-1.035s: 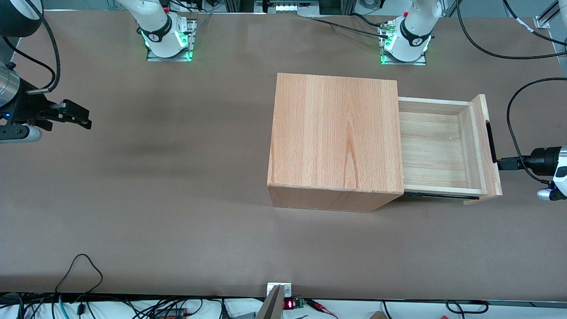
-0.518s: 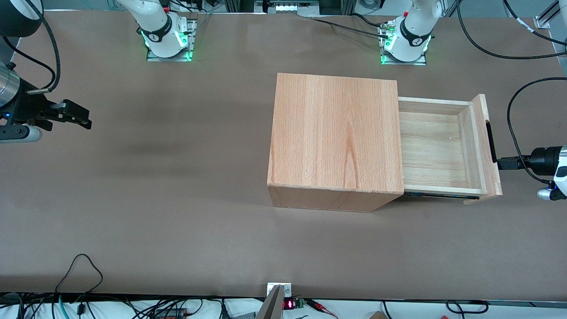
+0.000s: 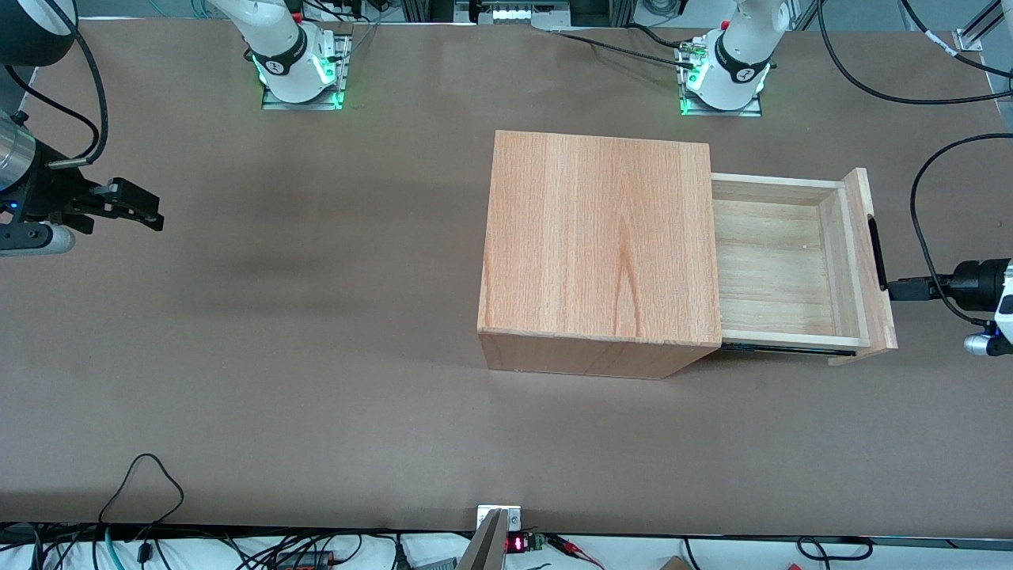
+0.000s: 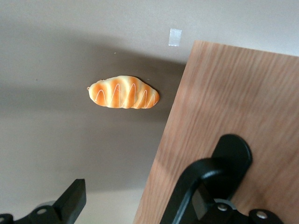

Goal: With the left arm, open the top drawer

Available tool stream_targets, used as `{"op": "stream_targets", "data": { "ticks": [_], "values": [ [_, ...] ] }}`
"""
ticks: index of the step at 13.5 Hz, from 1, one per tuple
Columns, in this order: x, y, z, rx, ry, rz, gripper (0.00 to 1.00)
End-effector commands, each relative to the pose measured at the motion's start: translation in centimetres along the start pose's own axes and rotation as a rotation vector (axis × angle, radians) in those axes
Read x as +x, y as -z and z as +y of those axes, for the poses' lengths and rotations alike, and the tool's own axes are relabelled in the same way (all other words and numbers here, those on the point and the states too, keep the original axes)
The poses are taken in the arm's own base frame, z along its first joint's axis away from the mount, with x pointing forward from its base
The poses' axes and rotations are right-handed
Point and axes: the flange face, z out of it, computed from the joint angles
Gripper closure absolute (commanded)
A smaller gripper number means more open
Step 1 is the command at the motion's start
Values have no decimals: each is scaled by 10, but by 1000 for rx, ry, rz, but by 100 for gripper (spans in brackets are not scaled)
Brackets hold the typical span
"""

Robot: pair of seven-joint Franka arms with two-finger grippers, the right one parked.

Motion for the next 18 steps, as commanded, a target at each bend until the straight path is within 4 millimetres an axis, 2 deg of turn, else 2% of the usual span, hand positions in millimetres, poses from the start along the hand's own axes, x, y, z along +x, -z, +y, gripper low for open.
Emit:
{"op": "stream_targets", "data": {
  "ticks": [1,5,6,7,11,13,15,18],
  "values": [
    [-6,12,0,-16,-9,1,0],
    [-15,25,4,-11,-16,0,0],
    [-17,47,9,5,-25,39,0],
    [-20,57,8,2,-27,35,0],
    [-28,75,8,1,-30,39,0],
    [-30,76,15,0,-39,30,0],
    [-41,101,36,45,-67,59,0],
    [-57,117,82,113,-123,83,0]
  ]
}}
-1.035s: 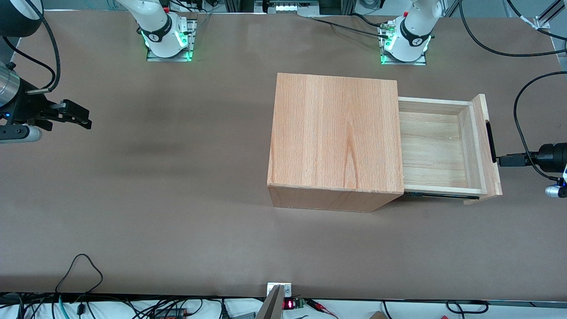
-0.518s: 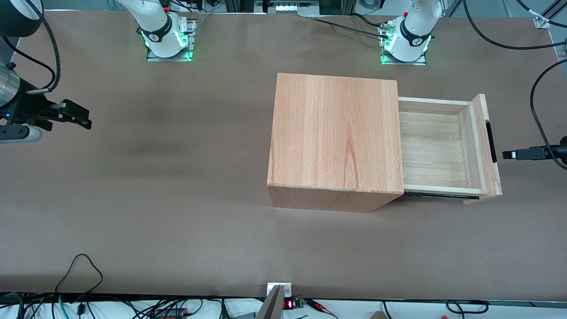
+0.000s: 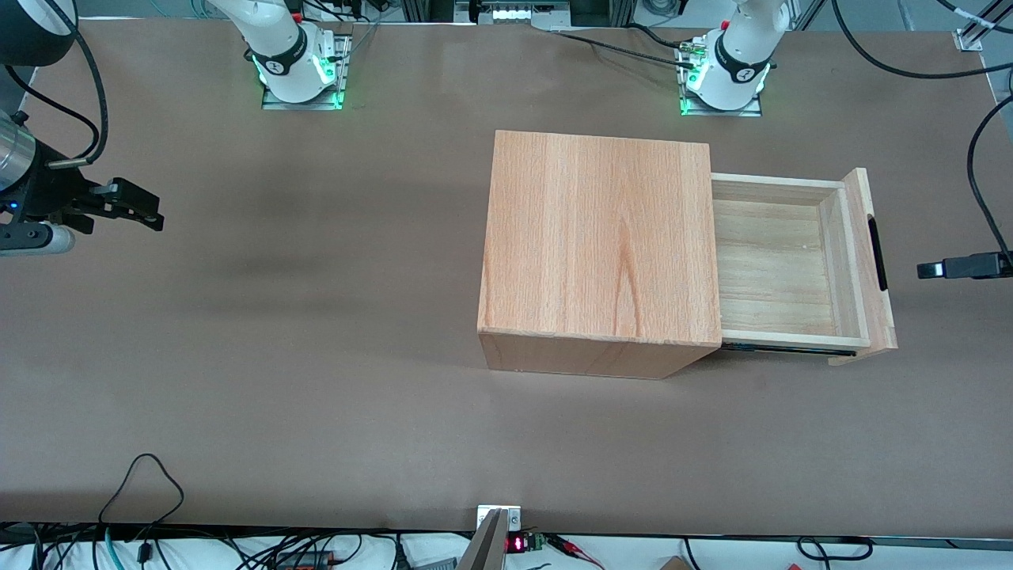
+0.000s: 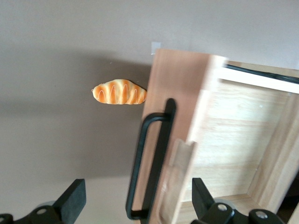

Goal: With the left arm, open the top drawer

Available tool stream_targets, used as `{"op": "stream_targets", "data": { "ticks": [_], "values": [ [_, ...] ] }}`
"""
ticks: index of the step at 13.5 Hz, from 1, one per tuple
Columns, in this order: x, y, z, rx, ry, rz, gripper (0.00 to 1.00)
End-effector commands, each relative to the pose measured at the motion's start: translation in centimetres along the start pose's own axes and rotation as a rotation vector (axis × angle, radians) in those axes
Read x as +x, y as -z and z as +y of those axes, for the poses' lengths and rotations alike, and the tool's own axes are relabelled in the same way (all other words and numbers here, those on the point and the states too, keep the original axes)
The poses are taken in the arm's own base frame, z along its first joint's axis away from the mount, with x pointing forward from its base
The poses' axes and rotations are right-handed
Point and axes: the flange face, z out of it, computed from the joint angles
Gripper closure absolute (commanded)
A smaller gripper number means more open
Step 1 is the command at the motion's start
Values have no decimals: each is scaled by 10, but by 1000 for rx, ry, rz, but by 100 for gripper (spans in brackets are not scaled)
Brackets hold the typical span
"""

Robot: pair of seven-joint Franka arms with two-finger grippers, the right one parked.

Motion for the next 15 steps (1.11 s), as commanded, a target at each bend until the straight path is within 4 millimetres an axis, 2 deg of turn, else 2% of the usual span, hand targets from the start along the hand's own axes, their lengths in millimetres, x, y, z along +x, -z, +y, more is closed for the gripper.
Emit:
{"op": "stream_targets", "data": {
  "ticks": [1,4,5,7,9,10,12,14,15],
  "values": [
    [-15,22,42,79,-44,14,0],
    [-18,22,71,109,-62,8,0],
    [-22,19,87,122,-60,-11,0],
    [-33,15,139,213,-49,-30,0],
    [-47,14,176,244,-60,-42,0],
    [-49,12,185,259,-73,-51,0],
    [-57,18,187,269,-75,-41,0],
    [-73,13,185,302,-73,-14,0],
    [-83,10,196,358,-96,0,0]
  ]
}}
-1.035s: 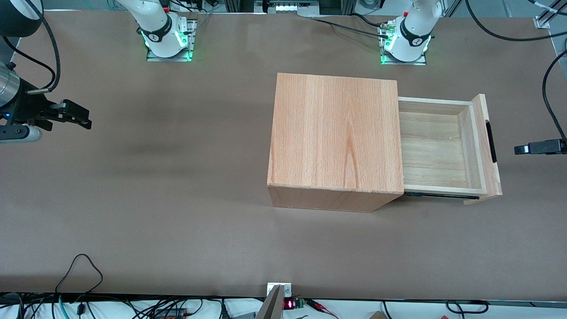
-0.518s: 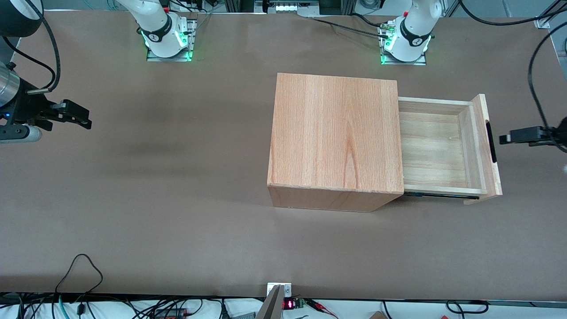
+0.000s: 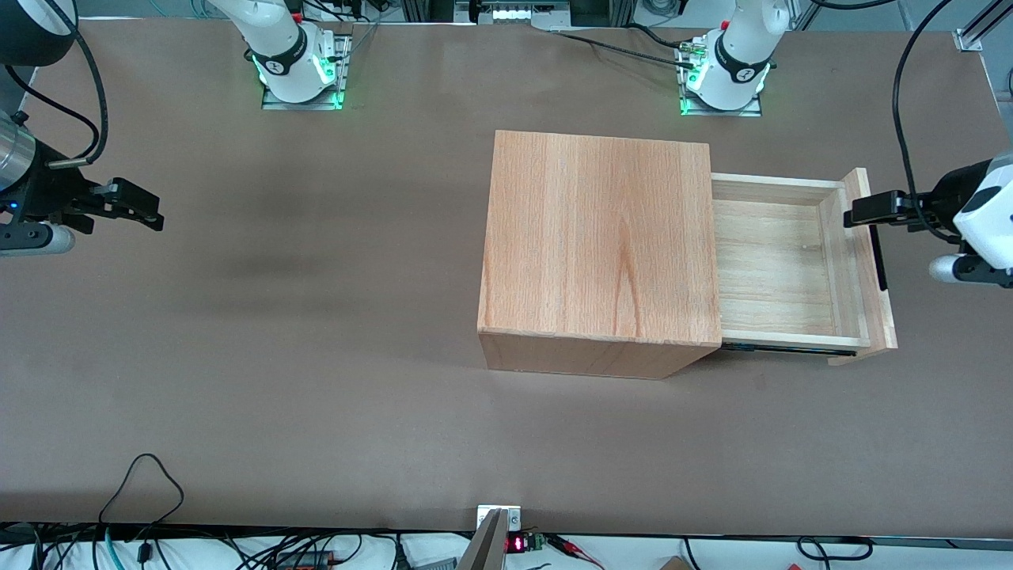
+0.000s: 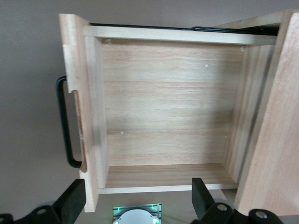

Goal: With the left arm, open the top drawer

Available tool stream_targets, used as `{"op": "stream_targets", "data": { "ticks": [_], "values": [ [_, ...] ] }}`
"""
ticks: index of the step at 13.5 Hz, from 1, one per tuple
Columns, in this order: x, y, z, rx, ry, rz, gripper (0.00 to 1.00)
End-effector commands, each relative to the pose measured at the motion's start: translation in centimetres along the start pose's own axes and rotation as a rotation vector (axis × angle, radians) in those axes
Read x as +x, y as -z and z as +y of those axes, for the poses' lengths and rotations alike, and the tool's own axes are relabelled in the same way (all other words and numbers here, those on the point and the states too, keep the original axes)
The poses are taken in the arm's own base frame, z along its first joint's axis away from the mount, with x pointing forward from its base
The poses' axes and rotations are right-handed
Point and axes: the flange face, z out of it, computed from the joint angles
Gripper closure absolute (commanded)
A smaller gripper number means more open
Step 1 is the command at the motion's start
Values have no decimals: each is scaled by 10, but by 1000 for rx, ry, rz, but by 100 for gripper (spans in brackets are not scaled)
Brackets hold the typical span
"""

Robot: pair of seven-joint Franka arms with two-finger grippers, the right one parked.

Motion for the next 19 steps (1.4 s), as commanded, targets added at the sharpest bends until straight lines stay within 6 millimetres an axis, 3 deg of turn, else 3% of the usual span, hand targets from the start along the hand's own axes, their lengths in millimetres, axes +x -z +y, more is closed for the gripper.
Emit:
{"op": "stream_targets", "data": {
  "ticks": [1,7,15,19],
  "values": [
    [-32,1,15,119,-20,32,0],
    [-51,-5,21,60,-32,82,0],
    [-52,2,23,88,-23,138,0],
    [-53,-1,1,69,16,130,0]
  ]
}}
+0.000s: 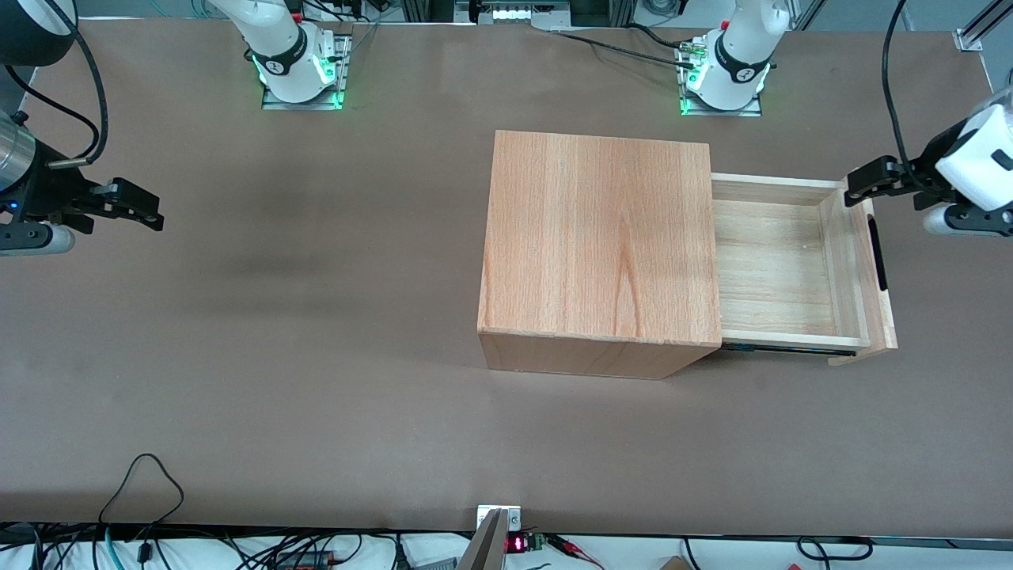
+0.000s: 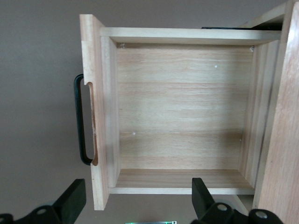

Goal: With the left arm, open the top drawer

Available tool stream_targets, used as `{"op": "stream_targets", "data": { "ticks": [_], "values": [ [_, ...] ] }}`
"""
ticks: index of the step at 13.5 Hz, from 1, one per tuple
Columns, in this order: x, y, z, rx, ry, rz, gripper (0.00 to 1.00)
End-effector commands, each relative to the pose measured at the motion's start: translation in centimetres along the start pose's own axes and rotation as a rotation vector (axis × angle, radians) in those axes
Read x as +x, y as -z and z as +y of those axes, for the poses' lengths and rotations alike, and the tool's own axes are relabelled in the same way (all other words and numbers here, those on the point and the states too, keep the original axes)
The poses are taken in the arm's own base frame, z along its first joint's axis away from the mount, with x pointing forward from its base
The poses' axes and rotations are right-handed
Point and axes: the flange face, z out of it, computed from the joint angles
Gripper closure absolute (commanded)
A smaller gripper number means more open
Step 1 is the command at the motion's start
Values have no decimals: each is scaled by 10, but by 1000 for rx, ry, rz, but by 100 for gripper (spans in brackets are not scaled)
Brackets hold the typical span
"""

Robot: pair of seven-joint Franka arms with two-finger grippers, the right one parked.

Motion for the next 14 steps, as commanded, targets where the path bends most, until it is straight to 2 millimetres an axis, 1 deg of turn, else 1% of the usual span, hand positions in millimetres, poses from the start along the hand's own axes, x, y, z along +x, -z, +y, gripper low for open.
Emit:
{"op": "stream_targets", "data": {
  "ticks": [1,3,6,8,9,10,12,14],
  "values": [
    [-10,-5,-9,6,18,21,0],
    [-17,-14,-8,7,18,47,0],
    [-16,-11,-4,17,-3,44,0],
    [-16,-4,-10,11,8,55,0],
    [-11,-11,-2,17,-3,44,0],
    [-9,-14,1,14,0,40,0],
    [-12,-9,-2,12,6,46,0],
    [-10,-7,-1,17,-10,47,0]
  ]
}}
